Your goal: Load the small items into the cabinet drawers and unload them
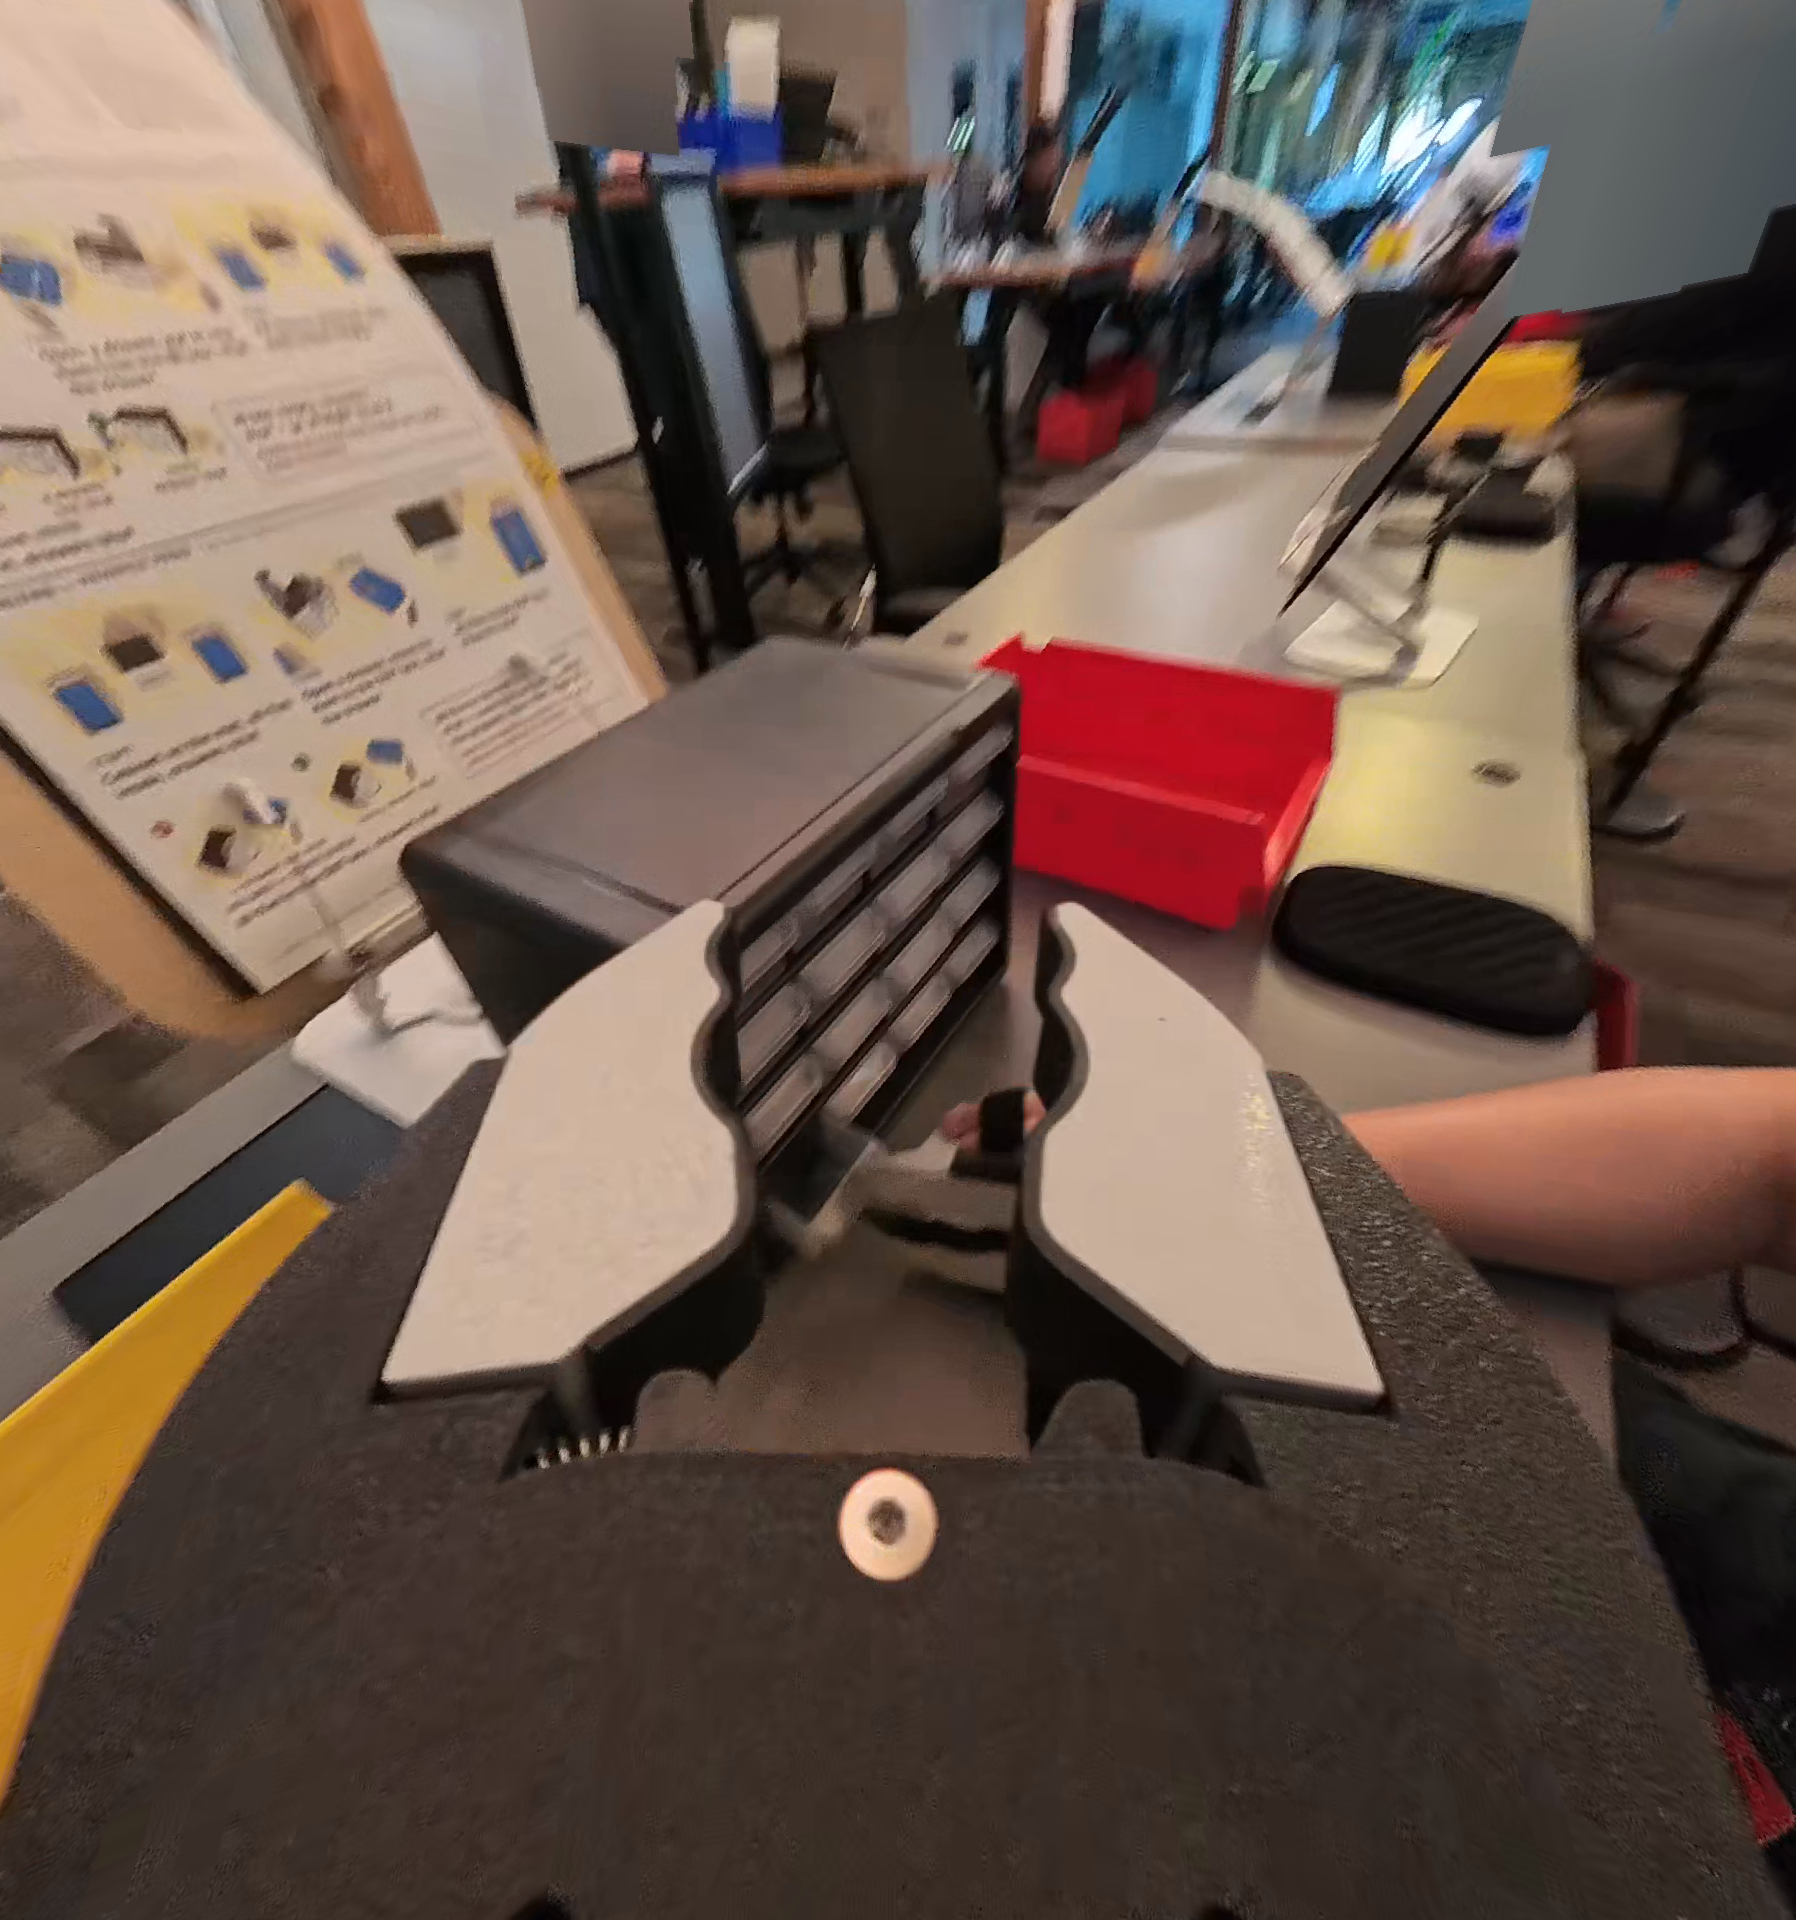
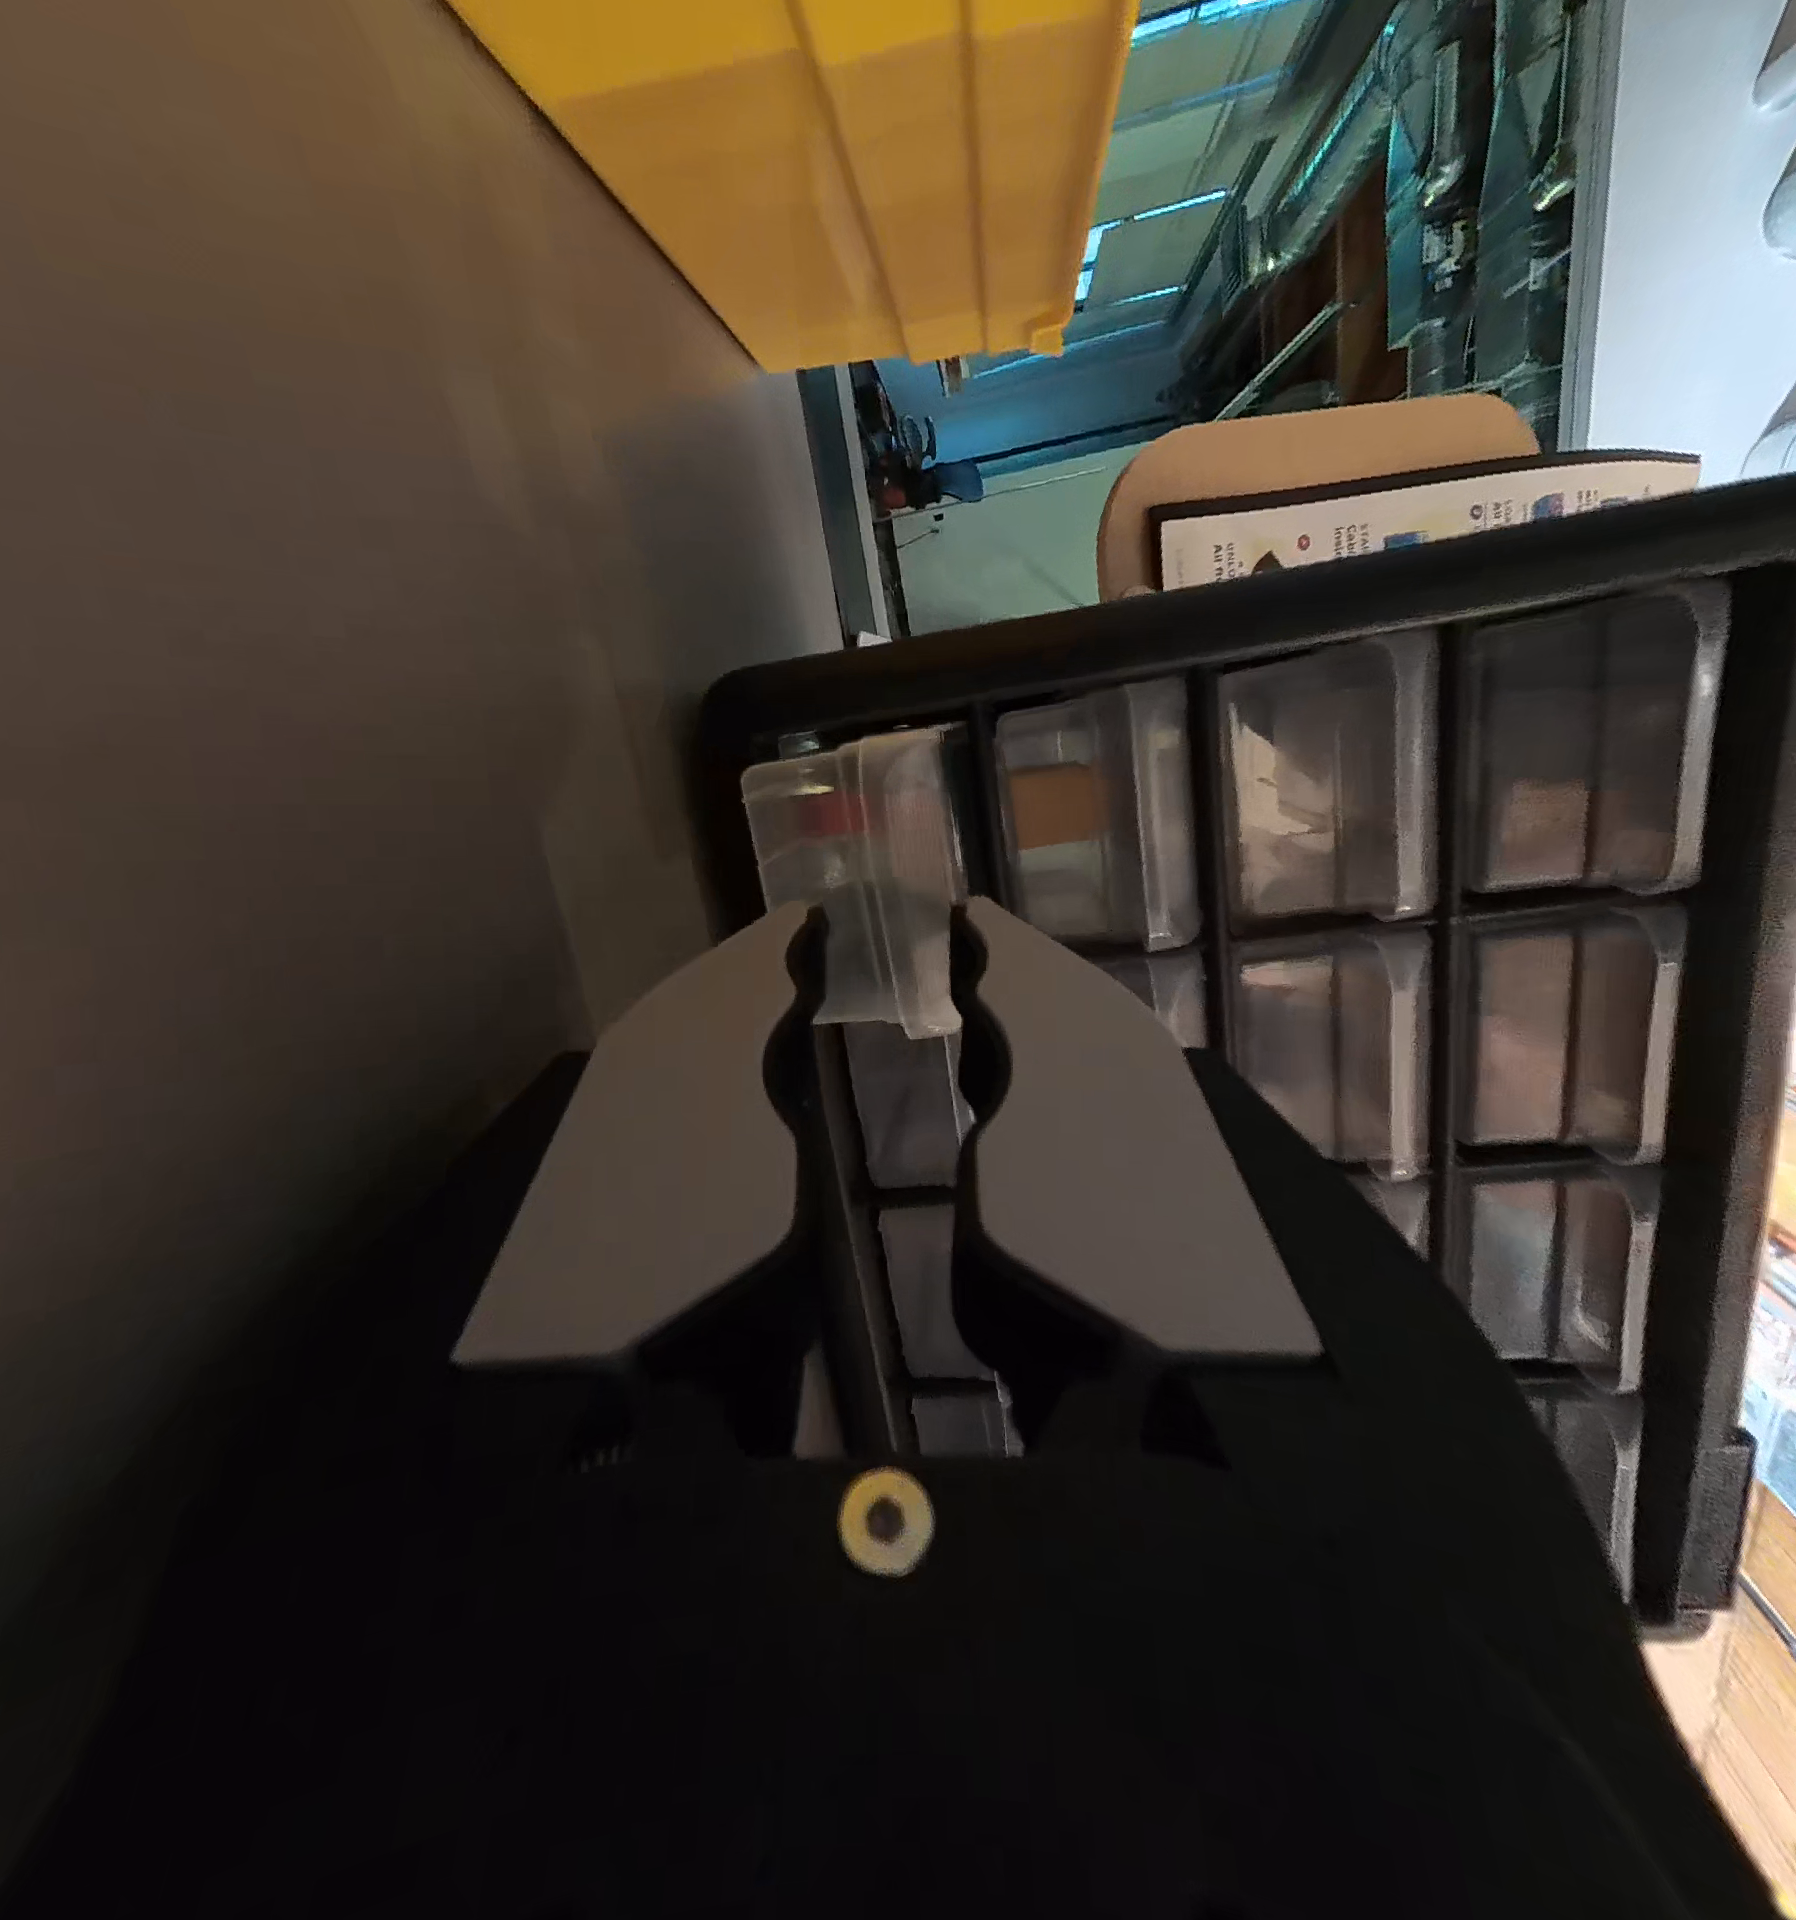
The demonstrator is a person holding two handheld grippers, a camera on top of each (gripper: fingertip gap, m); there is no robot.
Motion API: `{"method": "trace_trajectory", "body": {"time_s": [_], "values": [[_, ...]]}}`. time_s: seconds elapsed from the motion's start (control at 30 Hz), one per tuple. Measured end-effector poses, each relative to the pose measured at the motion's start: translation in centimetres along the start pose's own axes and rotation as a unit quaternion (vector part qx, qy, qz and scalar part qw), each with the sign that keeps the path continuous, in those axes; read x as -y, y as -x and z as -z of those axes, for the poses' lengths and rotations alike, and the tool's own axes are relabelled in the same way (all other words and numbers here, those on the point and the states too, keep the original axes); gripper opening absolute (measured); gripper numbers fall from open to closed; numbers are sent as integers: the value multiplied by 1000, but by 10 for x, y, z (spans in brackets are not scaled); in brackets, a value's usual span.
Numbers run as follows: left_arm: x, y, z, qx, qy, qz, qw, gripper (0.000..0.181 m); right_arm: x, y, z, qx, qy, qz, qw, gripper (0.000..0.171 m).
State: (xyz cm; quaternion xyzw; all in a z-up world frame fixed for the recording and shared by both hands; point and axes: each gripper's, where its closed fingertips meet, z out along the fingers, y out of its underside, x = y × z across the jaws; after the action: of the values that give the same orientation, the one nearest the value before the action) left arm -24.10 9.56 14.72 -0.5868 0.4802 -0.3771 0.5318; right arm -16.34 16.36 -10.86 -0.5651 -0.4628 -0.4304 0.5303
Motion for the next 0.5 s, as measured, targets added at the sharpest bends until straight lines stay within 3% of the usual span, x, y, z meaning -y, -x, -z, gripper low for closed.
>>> {"method": "trace_trajectory", "body": {"time_s": [0.13, 0.5], "values": [[13, 1, 8, -23, -64, 8, 998, 55, -3, -1, -8, -6, 9, 7, 1000, 26], [6, -3, 10, -51, -44, 7, 998, 55, -7, -3, -28, -14, 24, 21, 999, 27]]}}
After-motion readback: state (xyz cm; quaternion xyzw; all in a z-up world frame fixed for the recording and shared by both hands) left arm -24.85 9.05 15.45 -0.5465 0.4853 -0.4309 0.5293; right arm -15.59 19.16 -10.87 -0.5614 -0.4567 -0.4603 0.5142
